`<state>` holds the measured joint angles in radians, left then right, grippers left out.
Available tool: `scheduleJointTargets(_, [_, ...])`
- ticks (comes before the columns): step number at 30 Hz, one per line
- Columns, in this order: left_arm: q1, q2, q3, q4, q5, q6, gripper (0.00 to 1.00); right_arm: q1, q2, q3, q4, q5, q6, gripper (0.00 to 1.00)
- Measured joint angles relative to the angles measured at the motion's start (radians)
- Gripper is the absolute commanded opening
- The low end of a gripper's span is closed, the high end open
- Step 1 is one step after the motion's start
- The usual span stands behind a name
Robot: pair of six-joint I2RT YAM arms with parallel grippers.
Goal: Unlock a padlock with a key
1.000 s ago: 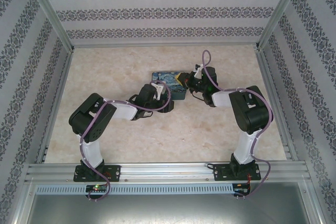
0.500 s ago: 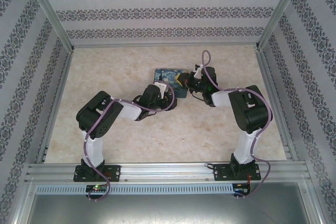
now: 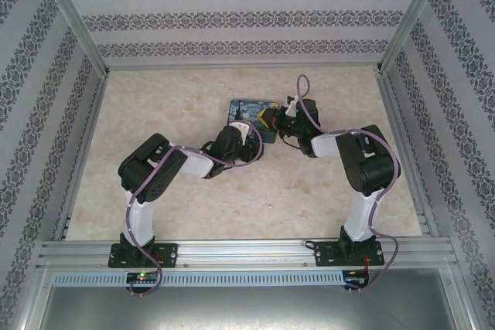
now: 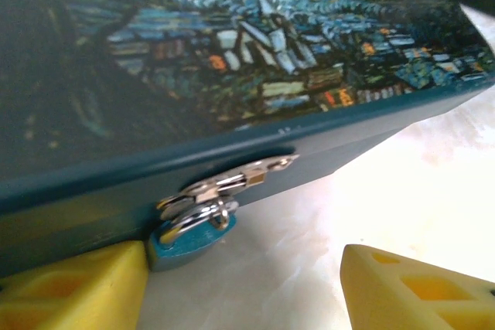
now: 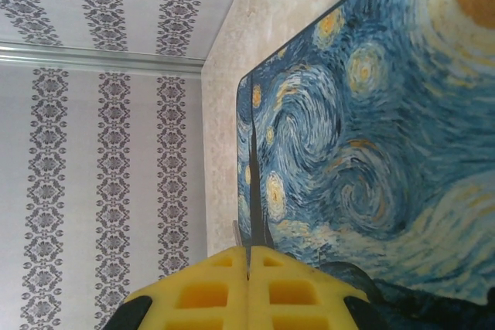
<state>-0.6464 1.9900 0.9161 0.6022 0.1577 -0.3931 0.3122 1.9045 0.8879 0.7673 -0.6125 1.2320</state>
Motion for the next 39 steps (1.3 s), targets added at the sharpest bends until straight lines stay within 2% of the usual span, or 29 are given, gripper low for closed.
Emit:
scheduleJointTargets(5, [0.0,0.002,0.014,0.009,0.079,-0.06,0.67,0.0,0.007,0.0,0.0,-0.003,0.0,0.0])
scheduleJointTargets(14, [0.007,0.018,0.017,0.07,0.139,-0.194,0.67,0.0,0.017,0.0,0.008,-0.004,0.001,0.0])
scheduleJointTargets(26, [0.041,0.058,-0.029,0.266,0.156,-0.402,0.67,0.0,0.021,0.0,0.018,-0.004,0.019,0.0])
scheduleJointTargets(39, [0.047,0.081,-0.071,0.409,0.161,-0.528,0.65,0.0,0.023,0.0,0.029,-0.004,0.023,0.0])
